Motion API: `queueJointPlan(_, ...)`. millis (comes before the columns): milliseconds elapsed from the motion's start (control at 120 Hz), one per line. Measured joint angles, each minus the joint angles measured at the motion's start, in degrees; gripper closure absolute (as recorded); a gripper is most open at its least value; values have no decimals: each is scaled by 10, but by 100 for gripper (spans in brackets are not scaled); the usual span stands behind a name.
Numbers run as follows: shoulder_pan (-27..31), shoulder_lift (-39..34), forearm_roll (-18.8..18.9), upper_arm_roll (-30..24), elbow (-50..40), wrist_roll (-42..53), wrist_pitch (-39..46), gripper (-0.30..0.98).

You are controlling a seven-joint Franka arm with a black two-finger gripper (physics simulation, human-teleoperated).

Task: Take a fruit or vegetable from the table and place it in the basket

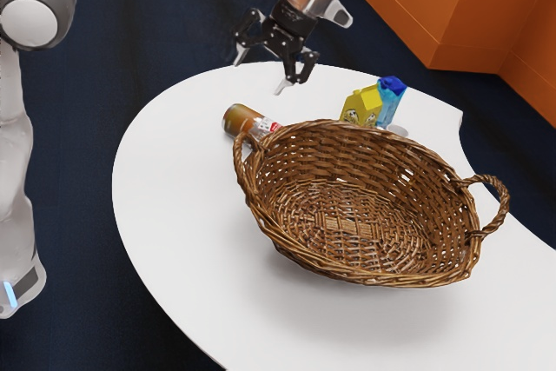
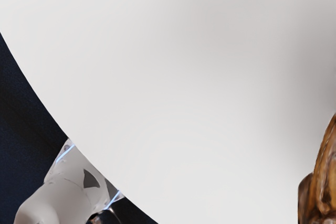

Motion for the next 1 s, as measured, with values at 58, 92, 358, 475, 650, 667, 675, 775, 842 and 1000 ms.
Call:
queueJointPlan(58, -27, 7, 0, -6, 5, -86, 53, 0)
queueJointPlan(92, -44, 8, 0, -7, 6, -131, 77, 0)
queueJointPlan(358, -207, -12, 4, 43, 8, -385, 174, 0)
queueJointPlan(475, -204, -4, 5, 61, 8, -359, 190, 0)
queueJointPlan(650, -168, 2, 11, 80, 10, -248, 217, 0)
queueJointPlan(667, -163, 3, 12, 80, 10, -235, 221, 0)
queueJointPlan(675, -160, 5, 13, 80, 10, -229, 224, 0)
queueJointPlan(775, -113, 28, 17, 81, 10, -153, 257, 0)
queueJointPlan(842, -45, 40, 15, 81, 10, -107, 276, 0)
queueJointPlan(1000, 93, 45, 3, 82, -3, -17, 309, 0)
